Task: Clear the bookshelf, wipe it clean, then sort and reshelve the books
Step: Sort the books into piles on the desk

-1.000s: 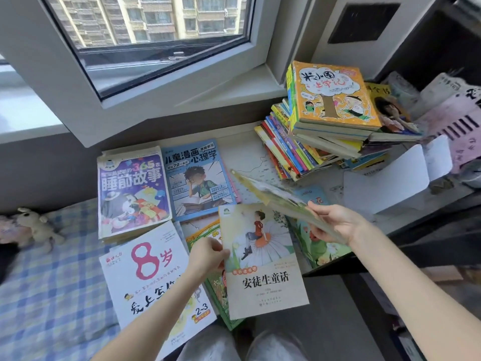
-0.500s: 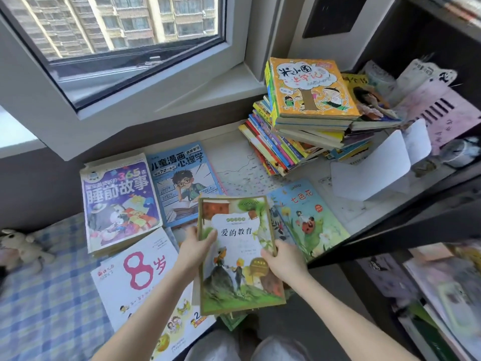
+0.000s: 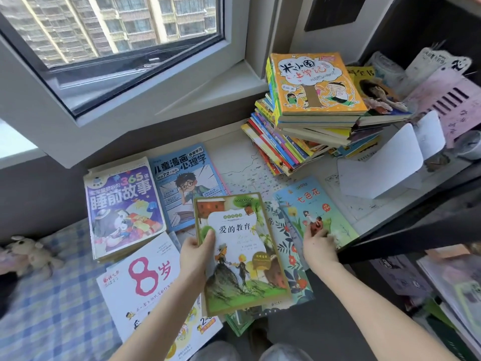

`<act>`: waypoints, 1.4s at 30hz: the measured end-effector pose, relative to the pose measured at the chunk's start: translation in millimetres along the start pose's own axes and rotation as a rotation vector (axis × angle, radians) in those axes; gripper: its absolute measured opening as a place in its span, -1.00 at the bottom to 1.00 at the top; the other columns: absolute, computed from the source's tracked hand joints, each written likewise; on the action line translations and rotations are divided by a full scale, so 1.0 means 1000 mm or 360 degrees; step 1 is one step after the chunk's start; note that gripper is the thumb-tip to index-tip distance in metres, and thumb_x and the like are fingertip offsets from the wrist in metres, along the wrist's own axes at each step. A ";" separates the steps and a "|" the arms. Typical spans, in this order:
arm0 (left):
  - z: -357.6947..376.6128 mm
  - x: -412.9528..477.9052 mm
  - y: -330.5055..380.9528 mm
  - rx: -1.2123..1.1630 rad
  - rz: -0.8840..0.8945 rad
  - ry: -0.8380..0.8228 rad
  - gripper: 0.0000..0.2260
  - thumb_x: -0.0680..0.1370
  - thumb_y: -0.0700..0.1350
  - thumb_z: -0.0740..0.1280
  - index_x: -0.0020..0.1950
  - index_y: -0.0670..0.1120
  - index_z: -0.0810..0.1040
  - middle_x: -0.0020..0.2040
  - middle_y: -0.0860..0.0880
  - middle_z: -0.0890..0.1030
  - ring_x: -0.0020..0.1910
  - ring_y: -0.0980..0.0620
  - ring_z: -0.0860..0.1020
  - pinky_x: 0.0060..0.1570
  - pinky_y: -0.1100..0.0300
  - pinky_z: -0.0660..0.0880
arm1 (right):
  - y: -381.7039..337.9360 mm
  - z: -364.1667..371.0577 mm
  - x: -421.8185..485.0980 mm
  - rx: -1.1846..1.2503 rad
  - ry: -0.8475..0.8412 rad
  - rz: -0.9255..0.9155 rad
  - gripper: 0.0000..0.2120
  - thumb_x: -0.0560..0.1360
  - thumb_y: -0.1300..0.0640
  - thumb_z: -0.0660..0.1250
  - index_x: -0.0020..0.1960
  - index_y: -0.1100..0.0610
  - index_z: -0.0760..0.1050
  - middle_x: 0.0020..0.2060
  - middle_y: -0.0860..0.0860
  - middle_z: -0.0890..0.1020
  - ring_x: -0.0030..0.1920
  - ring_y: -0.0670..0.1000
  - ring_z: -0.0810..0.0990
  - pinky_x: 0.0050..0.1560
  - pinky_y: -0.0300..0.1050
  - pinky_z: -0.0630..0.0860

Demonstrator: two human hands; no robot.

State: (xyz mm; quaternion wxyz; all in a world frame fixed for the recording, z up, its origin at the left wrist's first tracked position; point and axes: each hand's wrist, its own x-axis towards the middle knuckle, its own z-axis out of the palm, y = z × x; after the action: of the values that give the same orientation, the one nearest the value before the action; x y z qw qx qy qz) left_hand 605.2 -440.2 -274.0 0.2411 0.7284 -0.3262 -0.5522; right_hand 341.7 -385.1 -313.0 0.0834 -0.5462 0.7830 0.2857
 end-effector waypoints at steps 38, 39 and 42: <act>0.040 -0.044 -0.013 0.0546 0.0153 -0.0112 -0.73 0.56 0.07 0.27 0.10 -0.11 0.50 -0.01 -0.07 0.61 -0.01 -0.09 0.59 0.03 0.05 0.54 | 0.013 -0.101 -0.061 0.1702 0.0160 0.0088 -0.62 0.67 0.00 0.02 -0.07 0.07 0.56 -0.15 0.11 0.62 -0.09 0.13 0.52 -0.11 -0.04 0.40; 0.037 -0.043 -0.012 0.0721 0.0237 -0.0063 -0.70 0.55 0.12 0.26 0.06 -0.09 0.52 -0.03 -0.07 0.59 -0.02 -0.09 0.58 0.00 0.04 0.54 | 0.015 -0.104 -0.062 0.1657 0.0225 0.0164 -0.60 0.66 -0.02 0.02 0.05 0.16 0.58 -0.05 0.14 0.64 -0.04 0.14 0.53 -0.05 -0.03 0.41; 0.033 -0.041 -0.009 0.0958 0.0305 -0.0058 -0.64 0.55 0.11 0.26 0.14 -0.15 0.49 0.09 -0.13 0.49 0.07 -0.12 0.49 0.04 0.08 0.48 | 0.001 -0.113 -0.073 0.1264 0.0181 -0.0072 -0.55 0.60 -0.16 0.11 0.34 0.08 0.46 0.19 0.06 0.60 0.16 0.11 0.56 0.06 -0.05 0.47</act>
State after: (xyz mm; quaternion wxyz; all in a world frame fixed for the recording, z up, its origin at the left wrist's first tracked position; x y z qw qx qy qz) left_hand 568.5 -403.5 -263.4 0.0597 0.7230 -0.5463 -0.4187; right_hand 389.3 -386.6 -187.4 0.2507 -0.5035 0.8237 -0.0717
